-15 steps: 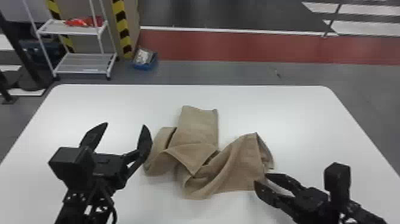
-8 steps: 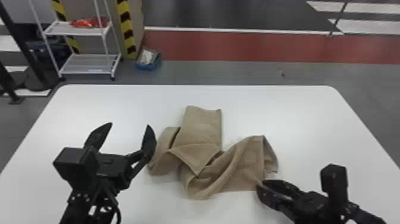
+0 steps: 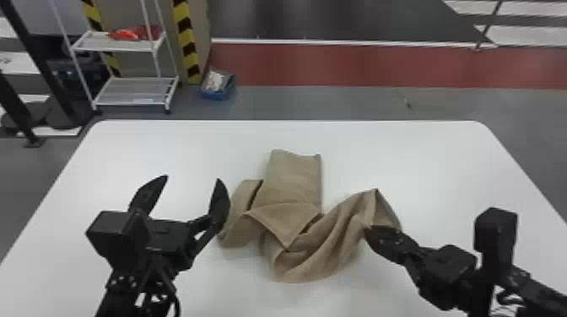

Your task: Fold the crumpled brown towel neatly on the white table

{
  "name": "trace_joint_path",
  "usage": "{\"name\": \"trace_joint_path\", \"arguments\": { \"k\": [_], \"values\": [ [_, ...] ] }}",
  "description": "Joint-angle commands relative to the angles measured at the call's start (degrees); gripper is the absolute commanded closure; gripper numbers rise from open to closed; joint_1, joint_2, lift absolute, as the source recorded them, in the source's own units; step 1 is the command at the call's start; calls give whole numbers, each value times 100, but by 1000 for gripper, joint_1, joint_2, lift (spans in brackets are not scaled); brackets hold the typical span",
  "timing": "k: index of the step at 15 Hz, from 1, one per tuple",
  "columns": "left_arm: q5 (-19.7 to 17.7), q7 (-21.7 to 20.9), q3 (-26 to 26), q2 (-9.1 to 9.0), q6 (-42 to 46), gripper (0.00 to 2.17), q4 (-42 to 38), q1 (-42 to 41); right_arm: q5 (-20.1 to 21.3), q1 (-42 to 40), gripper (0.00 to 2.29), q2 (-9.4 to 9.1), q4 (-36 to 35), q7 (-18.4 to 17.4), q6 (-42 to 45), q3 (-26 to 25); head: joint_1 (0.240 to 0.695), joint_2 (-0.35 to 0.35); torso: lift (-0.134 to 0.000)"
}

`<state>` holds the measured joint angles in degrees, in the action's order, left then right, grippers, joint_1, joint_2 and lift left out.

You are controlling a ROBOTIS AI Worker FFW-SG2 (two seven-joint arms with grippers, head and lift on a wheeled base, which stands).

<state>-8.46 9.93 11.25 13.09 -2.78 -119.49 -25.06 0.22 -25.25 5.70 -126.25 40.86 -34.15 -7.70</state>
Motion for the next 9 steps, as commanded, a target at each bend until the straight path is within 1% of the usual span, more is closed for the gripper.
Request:
{"name": "trace_joint_path", "arguments": {
  "k": [1, 2, 3, 4, 5, 6, 7, 8, 9],
  "values": [
    [2, 0, 0, 1, 0, 83, -13, -25, -286, 108, 1804, -43, -488, -228, -97, -39, 695, -6, -124],
    [11, 0, 0, 1, 0, 83, -21, -43, -681, 213, 1804, -78, -681, -395, -114, -311, 695, -2, -124],
    [20, 0, 0, 1, 0, 83, -39, -69, -1059, 345, 1804, -78, -717, -623, -149, -671, 695, -1, -124],
    [73, 9, -9, 1, 0, 83, -83, -113, -1437, 539, 1804, -78, -585, -1045, -202, -1181, 695, -17, -124],
    [99, 44, -9, 1, 18, 83, -83, -131, -1780, 653, 1804, -78, -180, -1467, -167, -1603, 695, -17, -124],
    [99, 44, -26, 1, 35, 83, -83, -148, -2052, 697, 1801, -43, 197, -1722, -97, -1867, 695, -88, -124],
    [99, 44, -35, 1, 53, 83, -83, -148, -2043, 723, 1801, 1, 575, -1783, -185, -1999, 695, -135, -124],
    [90, 44, -26, -8, 53, 83, -74, -131, -1947, 670, 1801, 1, 716, -1634, -237, -2025, 695, -179, -124],
    [90, 9, 0, 1, 53, 83, -74, -105, -1753, 521, 1801, 1, 830, -1467, -290, -1893, 695, -225, -124]
  ]
}}
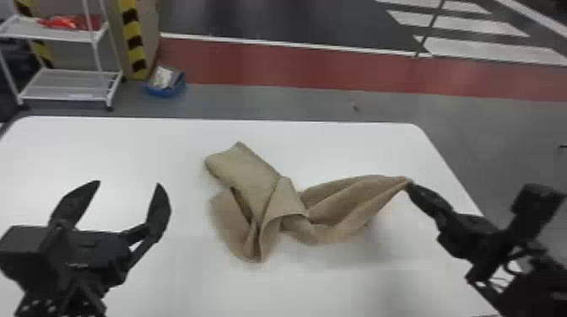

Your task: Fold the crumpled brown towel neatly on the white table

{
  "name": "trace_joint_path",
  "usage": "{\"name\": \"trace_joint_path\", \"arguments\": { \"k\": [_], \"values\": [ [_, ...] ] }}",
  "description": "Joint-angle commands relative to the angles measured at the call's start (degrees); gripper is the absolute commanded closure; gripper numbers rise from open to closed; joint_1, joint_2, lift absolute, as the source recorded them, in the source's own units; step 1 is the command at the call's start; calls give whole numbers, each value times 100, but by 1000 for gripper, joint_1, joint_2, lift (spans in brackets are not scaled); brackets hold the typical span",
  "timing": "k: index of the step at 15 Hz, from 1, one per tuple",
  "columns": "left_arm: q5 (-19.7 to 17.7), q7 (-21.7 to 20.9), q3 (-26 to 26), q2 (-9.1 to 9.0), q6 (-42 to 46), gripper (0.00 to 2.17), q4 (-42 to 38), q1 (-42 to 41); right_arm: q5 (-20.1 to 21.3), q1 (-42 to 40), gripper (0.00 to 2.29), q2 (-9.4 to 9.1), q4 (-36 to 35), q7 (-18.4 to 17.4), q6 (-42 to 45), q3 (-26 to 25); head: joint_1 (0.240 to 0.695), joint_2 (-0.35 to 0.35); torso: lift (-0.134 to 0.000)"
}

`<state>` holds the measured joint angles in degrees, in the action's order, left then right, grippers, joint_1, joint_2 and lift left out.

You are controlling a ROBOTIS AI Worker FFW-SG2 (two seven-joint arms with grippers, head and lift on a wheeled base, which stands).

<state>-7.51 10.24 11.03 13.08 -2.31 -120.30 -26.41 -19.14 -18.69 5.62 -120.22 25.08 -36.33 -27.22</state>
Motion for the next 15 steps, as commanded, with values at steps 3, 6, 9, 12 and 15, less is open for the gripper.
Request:
{"name": "trace_joint_path", "arguments": {
  "k": [3, 6, 9, 12, 15],
  "values": [
    [4, -57, 242, -7, -11, 83, 77, 163, 622, -363, 1801, -26, 359, 252, -72, 340, 695, -236, -124],
    [-14, -145, 585, -60, -29, 76, 482, 532, 596, -521, 1801, -26, 350, 261, -107, 252, 695, -246, -124],
    [100, -418, 1059, -60, -222, 63, 587, 875, 604, -723, 1801, -26, 368, 296, -37, 226, 695, -297, -124],
    [478, -611, 1973, -130, -468, 63, 1000, 1376, 596, -758, 1801, -35, 421, 428, -72, 147, 695, -350, -124],
    [496, -611, 2466, -271, -503, 83, 1281, 1613, 596, -802, 1801, -52, 429, 489, -37, 138, 695, -350, -124]
  ]
}}
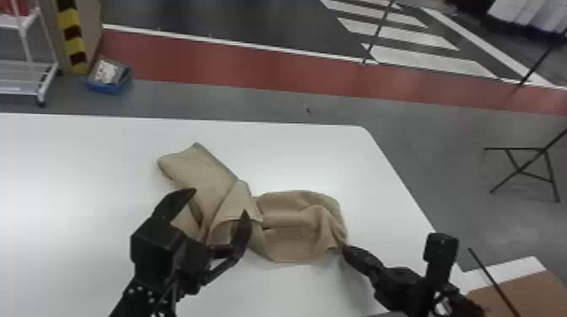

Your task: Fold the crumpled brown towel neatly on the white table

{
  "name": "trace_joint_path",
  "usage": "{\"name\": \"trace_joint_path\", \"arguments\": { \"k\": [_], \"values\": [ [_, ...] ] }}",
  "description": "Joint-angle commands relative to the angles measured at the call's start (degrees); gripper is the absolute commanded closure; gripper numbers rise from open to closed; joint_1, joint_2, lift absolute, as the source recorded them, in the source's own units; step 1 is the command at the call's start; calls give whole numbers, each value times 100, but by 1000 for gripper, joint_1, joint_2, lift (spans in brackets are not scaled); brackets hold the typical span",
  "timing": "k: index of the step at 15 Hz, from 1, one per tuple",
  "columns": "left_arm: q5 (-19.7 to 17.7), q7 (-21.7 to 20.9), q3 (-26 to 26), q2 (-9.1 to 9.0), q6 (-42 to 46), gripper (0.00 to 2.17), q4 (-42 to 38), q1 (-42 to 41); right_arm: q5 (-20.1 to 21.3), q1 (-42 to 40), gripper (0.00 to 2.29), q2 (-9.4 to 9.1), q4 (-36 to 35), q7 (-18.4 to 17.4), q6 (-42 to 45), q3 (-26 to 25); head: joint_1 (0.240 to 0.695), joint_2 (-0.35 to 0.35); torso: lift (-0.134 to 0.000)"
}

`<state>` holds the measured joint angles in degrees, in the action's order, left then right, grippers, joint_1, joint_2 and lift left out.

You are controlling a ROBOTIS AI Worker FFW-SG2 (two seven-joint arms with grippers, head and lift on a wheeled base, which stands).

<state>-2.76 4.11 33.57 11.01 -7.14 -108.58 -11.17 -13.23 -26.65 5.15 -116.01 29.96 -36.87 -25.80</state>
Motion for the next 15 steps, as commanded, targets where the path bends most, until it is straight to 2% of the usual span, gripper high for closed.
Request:
{"name": "trace_joint_path", "arguments": {
  "k": [1, 3, 6, 10, 12, 13, 15],
  "values": [
    [38, 2, 335, -107, -56, 90, 180, 142, 5, -16, 1801, -5, 44, 1, 17, -4, 695, -350, -124],
    [109, 19, 554, -239, -91, 211, 549, 388, 23, -16, 1801, -5, 52, 1, 52, 14, 695, -350, -124],
    [179, 72, 880, -494, -109, 218, 1305, 977, 93, -16, 1801, -14, 158, 28, 140, 5, 695, -350, -124],
    [548, 89, 1055, -846, -566, 218, 1973, 1451, 49, -51, 1801, -32, 281, 230, 228, -144, 695, -350, -124],
    [662, 125, 1073, -925, -601, 225, 2201, 1513, 31, -60, 1801, -41, 334, 239, 281, -171, 695, -350, -124],
    [750, 142, 1064, -960, -601, 299, 2219, 1548, 23, -51, 1801, -32, 334, 247, 316, -171, 695, -350, -124],
    [759, 221, 1029, -969, -601, 302, 2333, 1566, 40, -34, 1801, -41, 334, 274, 316, -162, 695, -350, -124]
  ]
}}
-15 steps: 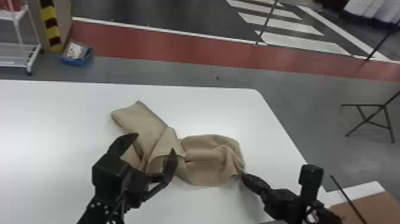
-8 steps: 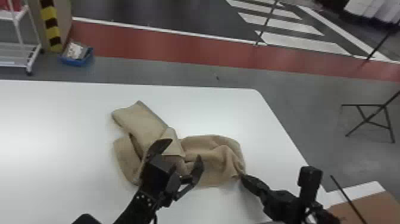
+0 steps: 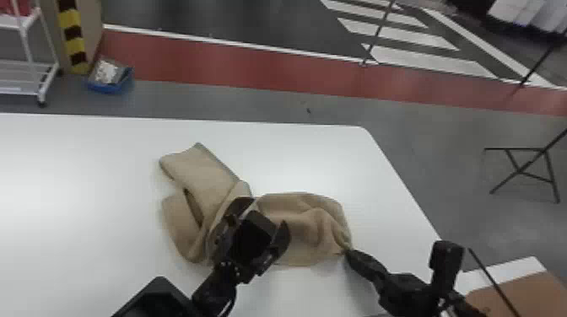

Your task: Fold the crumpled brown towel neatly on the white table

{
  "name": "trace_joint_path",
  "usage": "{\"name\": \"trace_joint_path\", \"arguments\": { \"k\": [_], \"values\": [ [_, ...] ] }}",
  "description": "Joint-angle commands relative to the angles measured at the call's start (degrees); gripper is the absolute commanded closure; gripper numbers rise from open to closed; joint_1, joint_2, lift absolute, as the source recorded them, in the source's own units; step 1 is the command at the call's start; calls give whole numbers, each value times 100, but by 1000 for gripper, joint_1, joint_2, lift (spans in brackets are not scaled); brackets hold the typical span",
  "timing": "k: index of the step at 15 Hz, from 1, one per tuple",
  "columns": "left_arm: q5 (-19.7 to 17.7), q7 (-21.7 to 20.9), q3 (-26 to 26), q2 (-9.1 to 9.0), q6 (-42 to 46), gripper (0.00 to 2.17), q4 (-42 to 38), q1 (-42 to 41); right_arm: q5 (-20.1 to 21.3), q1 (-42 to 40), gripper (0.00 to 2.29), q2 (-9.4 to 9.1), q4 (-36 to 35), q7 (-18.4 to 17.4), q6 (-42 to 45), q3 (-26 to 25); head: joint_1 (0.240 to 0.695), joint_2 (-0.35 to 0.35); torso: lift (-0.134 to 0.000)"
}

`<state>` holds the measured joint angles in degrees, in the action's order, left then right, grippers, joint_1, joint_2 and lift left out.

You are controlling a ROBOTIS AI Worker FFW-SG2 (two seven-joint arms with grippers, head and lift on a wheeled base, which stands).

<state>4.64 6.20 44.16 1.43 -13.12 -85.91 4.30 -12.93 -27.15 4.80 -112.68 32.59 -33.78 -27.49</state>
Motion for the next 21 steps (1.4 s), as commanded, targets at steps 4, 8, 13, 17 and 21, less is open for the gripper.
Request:
{"name": "trace_joint_path", "arguments": {
  "k": [4, 8, 13, 17, 21],
  "values": [
    [28, 22, -162, -2, -37, 353, 188, 44, 18, 52, 1801, 4, 1, 10, 6, 16, 695, -350, -124],
    [28, 22, -171, -2, -37, 461, 259, 53, 9, 61, 1801, -5, 9, 19, -11, -2, 695, -350, -124],
    [46, 92, -171, 33, -125, 856, 215, 27, -8, 61, 1801, 4, 45, 37, 6, -2, 695, -350, -124],
    [46, 154, -171, 51, -125, 903, 136, -26, -17, 61, 1801, 4, 45, 45, -11, -11, 695, -350, -124],
    [-42, 197, -224, 68, -231, 907, -225, -70, -35, 52, 1801, 4, 45, 45, -11, -20, 695, -350, -124]
  ]
}}
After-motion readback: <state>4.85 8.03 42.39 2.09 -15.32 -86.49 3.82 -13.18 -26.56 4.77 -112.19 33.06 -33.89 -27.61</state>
